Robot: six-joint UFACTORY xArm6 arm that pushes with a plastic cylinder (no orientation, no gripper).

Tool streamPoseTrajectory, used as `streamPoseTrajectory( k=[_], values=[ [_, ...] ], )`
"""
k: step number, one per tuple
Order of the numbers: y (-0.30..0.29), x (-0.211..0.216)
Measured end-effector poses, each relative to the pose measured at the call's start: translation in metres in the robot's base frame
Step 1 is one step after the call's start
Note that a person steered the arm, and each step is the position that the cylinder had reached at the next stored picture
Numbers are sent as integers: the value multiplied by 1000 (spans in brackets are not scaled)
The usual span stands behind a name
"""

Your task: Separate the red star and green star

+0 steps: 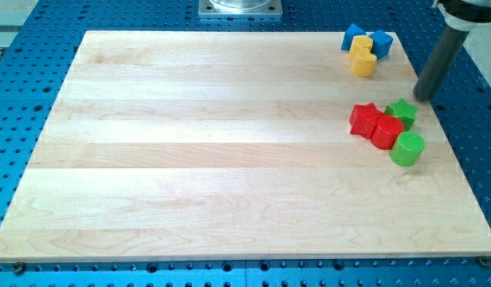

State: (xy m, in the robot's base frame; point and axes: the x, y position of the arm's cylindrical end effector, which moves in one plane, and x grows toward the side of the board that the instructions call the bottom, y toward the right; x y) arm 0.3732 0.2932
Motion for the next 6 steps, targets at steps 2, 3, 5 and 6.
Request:
streamPoseTrajectory(
  k=[2, 3, 5, 6],
  values=[
    [-74, 80],
    [-60, 64],
    [-133, 78],
    [-137, 116]
  ],
)
